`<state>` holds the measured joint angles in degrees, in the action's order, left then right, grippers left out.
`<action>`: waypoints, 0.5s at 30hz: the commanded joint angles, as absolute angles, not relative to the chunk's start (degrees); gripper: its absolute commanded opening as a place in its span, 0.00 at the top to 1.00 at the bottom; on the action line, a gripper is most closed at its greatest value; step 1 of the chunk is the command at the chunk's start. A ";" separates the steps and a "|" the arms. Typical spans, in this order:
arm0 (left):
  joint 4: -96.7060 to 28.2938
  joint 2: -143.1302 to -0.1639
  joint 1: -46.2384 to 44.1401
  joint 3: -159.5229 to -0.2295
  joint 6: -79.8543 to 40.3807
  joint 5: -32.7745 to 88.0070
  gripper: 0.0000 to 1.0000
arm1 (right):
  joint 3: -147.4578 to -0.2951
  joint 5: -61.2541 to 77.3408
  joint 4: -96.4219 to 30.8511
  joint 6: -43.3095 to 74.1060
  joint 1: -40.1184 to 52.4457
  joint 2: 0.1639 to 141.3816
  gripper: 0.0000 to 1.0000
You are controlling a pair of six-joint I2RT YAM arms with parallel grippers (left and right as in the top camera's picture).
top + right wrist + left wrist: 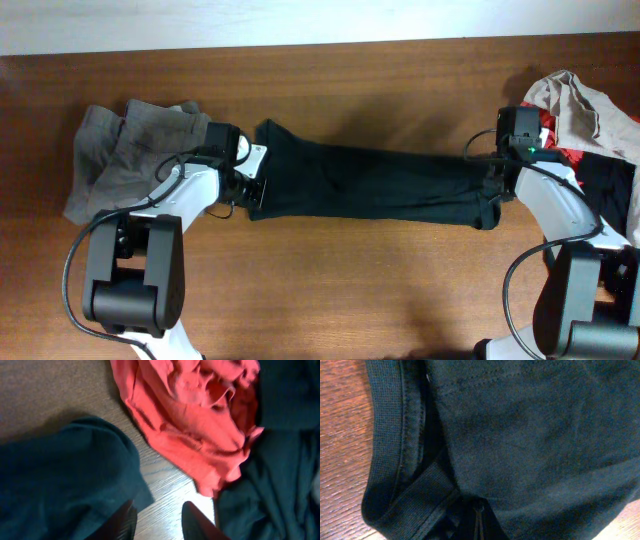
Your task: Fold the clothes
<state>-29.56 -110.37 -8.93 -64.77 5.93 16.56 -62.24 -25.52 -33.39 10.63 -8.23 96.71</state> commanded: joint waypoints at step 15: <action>-29.32 -115.46 -7.70 -62.94 4.54 10.94 1.00 | -62.00 -1.37 -52.93 15.94 -9.39 96.86 0.44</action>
<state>-29.39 -110.54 -8.49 -64.79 4.89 17.41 -63.44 -3.29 -52.84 11.81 -9.30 96.71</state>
